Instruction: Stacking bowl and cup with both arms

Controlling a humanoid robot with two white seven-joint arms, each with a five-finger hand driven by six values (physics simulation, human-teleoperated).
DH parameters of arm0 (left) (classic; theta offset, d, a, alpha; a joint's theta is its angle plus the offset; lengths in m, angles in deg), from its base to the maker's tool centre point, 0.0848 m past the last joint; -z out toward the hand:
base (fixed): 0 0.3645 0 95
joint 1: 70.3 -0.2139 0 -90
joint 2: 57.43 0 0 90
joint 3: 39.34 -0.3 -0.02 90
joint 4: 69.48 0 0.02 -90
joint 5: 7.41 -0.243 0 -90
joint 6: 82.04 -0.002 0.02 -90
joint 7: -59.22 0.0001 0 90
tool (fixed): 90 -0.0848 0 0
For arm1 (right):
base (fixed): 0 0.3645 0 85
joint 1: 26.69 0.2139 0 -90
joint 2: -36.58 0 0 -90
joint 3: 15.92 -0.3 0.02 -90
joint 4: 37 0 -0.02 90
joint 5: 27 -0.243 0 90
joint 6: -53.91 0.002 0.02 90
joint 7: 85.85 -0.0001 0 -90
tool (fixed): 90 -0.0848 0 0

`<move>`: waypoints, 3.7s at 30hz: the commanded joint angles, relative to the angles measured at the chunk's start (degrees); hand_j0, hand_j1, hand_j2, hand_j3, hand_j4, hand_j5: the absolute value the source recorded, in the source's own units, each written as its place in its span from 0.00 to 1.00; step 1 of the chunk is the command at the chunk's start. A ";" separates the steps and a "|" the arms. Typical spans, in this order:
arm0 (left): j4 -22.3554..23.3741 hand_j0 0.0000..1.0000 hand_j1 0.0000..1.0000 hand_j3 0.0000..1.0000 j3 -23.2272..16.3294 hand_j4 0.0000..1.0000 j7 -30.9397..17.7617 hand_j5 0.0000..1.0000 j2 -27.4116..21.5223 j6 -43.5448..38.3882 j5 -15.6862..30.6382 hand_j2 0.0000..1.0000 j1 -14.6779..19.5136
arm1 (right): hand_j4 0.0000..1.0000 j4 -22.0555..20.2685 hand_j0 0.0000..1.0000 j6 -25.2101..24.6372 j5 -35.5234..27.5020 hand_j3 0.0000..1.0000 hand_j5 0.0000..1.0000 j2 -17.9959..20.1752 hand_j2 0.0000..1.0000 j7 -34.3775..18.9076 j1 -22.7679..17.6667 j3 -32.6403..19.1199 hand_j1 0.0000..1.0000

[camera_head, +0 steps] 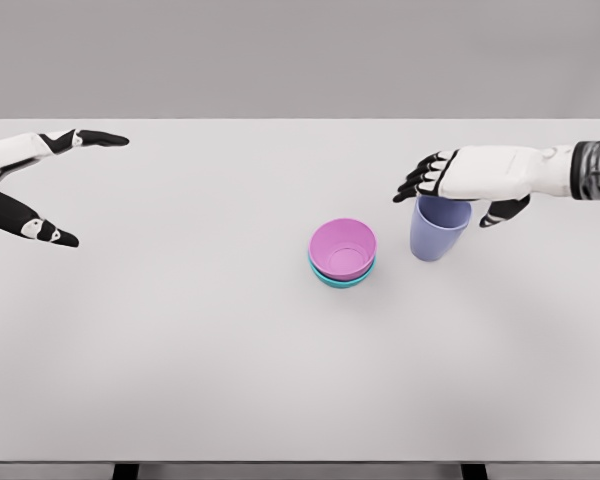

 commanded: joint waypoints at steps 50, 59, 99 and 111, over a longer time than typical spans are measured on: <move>0.31 1.00 1.00 1.00 0.96 1.00 0.02 1.00 3.10 -0.13 0.30 1.00 0.00 | 0.75 5.18 0.75 -0.15 -0.25 0.75 0.75 -5.43 0.75 0.02 2.02 -3.32 0.75; 0.31 1.00 1.00 1.00 0.96 1.00 0.02 1.00 3.10 -0.13 0.30 1.00 0.00 | 0.69 1.13 0.69 -0.15 -0.69 0.69 0.69 -6.93 0.69 0.02 2.11 -6.39 0.69; 0.14 1.00 1.00 1.00 0.96 1.00 0.02 1.00 3.10 -0.13 0.30 1.00 0.00 | 0.75 -4.93 0.75 -0.15 -0.95 0.75 0.75 -10.62 0.75 0.02 0.35 -0.42 0.75; 0.22 1.00 1.00 1.00 0.96 1.00 0.02 1.00 3.10 -0.13 0.30 1.00 0.00 | 1.00 -5.90 1.00 -0.15 0.28 1.00 1.00 -10.62 1.00 0.02 0.00 -0.50 1.00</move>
